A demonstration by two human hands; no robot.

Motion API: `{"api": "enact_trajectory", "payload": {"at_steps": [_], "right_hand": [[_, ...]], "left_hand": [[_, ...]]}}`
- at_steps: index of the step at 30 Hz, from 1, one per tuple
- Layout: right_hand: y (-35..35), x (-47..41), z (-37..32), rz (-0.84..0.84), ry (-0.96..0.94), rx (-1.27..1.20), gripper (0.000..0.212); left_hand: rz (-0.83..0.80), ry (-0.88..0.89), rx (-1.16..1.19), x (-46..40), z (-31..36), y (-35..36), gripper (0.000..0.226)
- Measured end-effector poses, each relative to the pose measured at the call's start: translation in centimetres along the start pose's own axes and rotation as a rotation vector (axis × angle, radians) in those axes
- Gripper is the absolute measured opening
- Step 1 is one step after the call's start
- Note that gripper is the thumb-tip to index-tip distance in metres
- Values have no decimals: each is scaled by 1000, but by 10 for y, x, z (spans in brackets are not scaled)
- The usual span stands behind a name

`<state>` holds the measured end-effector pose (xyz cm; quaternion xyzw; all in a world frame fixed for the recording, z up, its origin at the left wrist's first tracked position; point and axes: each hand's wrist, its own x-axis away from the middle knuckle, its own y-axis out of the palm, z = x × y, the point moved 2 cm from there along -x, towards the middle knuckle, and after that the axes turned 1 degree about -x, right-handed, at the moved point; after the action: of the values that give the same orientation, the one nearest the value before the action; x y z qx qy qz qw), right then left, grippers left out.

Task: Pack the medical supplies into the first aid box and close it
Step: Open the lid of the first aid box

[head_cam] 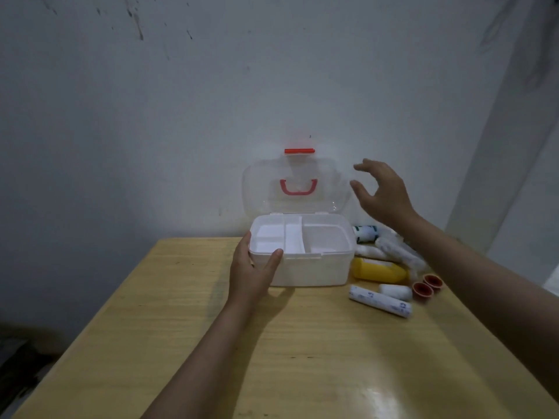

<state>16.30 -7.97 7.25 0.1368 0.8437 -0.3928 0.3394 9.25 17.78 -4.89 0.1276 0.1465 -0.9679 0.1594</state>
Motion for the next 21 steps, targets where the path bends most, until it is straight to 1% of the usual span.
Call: {"api": "enact_trajectory", "payload": {"at_steps": [2,7,9,12,16,21], "right_hand": [[-20,21,21,5,15,73,31],[-55,88,91,16,301,211,28],[-64,110,114,25,395,253,29],[-70,132,136,-20,498,284,37],[-66,143,145,-46,566,286,34],[-64,146,146,34,581,229,31]], "left_hand": [[5,-3,-2,1,0,1,84],[32,2,-7,2,0,3,76],[39,5,-6,2,0,4,75],[39,-2,3,2,-1,4,76],[57,8,33,4,2,5,73],[50,6,55,5,2,5,72]]}}
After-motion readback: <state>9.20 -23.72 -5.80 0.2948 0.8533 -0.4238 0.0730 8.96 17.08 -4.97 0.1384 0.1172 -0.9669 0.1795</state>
